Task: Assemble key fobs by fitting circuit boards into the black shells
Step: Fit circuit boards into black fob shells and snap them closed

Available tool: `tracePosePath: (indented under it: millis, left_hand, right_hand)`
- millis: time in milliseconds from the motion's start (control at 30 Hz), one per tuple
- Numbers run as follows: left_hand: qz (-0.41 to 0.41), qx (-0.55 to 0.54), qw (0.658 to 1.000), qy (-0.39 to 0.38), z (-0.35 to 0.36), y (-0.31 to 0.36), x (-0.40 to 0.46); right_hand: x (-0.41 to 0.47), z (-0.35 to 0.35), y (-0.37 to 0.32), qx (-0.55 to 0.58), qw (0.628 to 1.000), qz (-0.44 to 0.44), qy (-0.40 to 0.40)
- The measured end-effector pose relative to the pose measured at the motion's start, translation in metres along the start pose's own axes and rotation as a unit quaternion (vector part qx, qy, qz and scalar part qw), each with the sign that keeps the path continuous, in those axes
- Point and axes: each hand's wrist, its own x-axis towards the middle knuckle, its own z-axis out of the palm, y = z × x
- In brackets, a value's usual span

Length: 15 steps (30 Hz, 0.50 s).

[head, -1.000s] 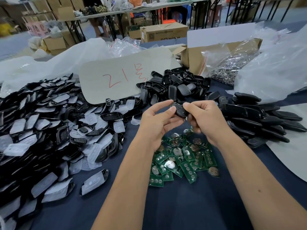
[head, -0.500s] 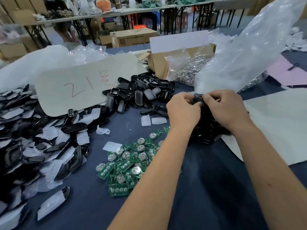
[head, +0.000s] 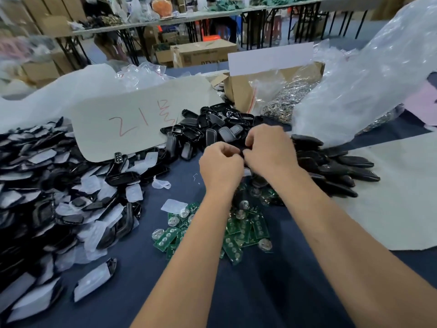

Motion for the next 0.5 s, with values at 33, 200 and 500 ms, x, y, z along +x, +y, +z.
tracePosePath:
  millis: [33,200,500]
  left_hand:
    - [-0.010,-0.003,1.000,0.011,-0.007,-0.003,0.002]
    - [-0.044,-0.023,0.999,0.020,-0.039,-0.018,0.013]
    - [-0.100,-0.252,0.962,-0.033,-0.074,-0.028,0.016]
  right_hand:
    - [0.002,0.010,-0.005,-0.043,0.998,-0.005,-0.047]
    - [0.012,0.030,-0.013,-0.101,0.991,-0.039,-0.082]
    - [-0.006,0.015,-0.049,0.220,0.949,-0.196,-0.109]
